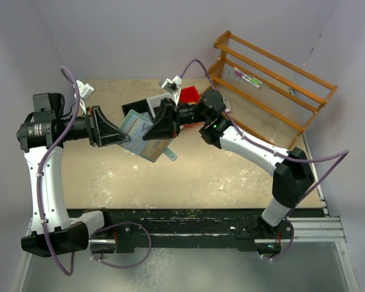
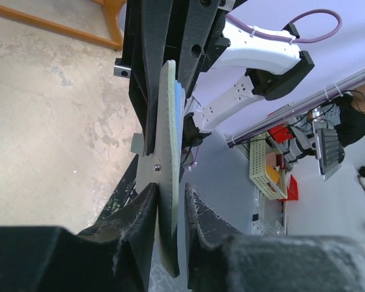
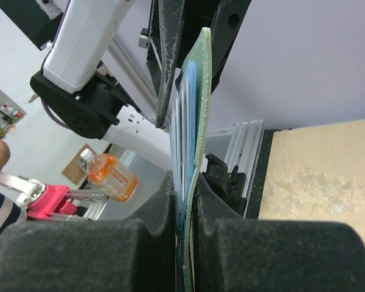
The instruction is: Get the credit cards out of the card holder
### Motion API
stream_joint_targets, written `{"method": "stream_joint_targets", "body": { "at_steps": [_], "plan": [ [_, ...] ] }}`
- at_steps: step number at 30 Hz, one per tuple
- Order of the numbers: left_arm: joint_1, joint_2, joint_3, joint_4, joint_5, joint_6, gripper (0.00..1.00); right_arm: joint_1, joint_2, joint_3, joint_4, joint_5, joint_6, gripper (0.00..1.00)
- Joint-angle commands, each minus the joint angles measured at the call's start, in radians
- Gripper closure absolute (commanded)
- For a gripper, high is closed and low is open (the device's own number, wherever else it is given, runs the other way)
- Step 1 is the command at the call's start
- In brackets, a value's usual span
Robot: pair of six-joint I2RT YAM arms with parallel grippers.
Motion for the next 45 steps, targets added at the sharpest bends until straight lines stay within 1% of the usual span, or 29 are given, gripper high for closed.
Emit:
{"method": "stream_joint_targets", "body": {
  "at_steps": [1, 4, 7, 14, 17, 20, 22, 26, 29, 32, 33, 34, 36, 38, 40, 43, 44, 45],
  "plan": [
    [-0.001, -0.01, -0.011, 0.109, 0.128, -0.113, 0.77, 0.002, -0.019, 0.021, 0.03, -0.033, -0.004, 1.0],
    [0.0, -0.014, -0.016, 0.151, 0.132, -0.158, 0.81, 0.002, -0.019, 0.021, 0.032, -0.042, -0.005, 1.0],
    [0.0, -0.025, -0.02, 0.2, 0.122, -0.205, 0.82, 0.002, -0.022, 0.018, 0.03, -0.049, -0.005, 1.0],
    [0.0, -0.061, -0.041, 0.301, 0.054, -0.283, 0.66, 0.002, -0.027, 0.013, 0.038, -0.053, -0.005, 1.0],
    [0.0, -0.068, -0.043, 0.322, 0.022, -0.284, 0.65, 0.003, -0.022, 0.015, 0.044, -0.052, 0.005, 1.0],
    [0.0, -0.079, -0.059, 0.332, -0.004, -0.275, 0.69, 0.002, -0.018, 0.019, 0.055, -0.052, 0.013, 1.0],
    [0.0, -0.085, -0.074, 0.329, -0.005, -0.269, 0.76, 0.003, -0.019, 0.017, 0.06, -0.054, 0.016, 1.0],
    [0.0, -0.083, -0.087, 0.327, 0.003, -0.269, 0.94, 0.002, -0.021, 0.007, 0.064, -0.061, 0.015, 1.0],
    [0.0, -0.09, -0.09, 0.353, -0.001, -0.296, 0.99, 0.003, -0.02, 0.003, 0.07, -0.061, 0.016, 1.0],
    [0.0, -0.104, -0.108, 0.402, -0.012, -0.336, 1.0, 0.004, -0.016, 0.006, 0.09, -0.061, 0.025, 0.99],
    [0.0, -0.109, -0.113, 0.409, -0.02, -0.338, 1.0, 0.005, -0.015, 0.007, 0.098, -0.063, 0.03, 0.92],
    [-0.001, -0.114, -0.116, 0.411, -0.031, -0.337, 1.0, 0.006, -0.016, 0.006, 0.107, -0.065, 0.034, 0.83],
    [-0.001, -0.12, -0.115, 0.401, -0.056, -0.319, 1.0, 0.006, -0.02, 0.001, 0.126, -0.073, 0.048, 0.6],
    [0.0, -0.12, -0.093, 0.349, -0.096, -0.266, 1.0, 0.005, -0.027, -0.01, 0.136, -0.08, 0.057, 0.46],
    [0.0, -0.12, -0.054, 0.292, -0.178, -0.187, 1.0, 0.002, -0.038, -0.018, 0.116, -0.089, 0.041, 0.34],
    [0.0, -0.13, -0.009, 0.26, -0.287, -0.097, 1.0, -0.009, -0.05, -0.027, 0.046, -0.06, -0.008, 0.06],
    [0.0, -0.138, 0.0, 0.263, -0.321, -0.082, 1.0, -0.011, -0.053, -0.029, 0.02, -0.043, -0.027, 0.01],
    [0.0, -0.148, 0.006, 0.271, -0.352, -0.071, 1.0, -0.015, -0.056, -0.027, -0.014, -0.022, -0.046, 0.0]
  ]
}}
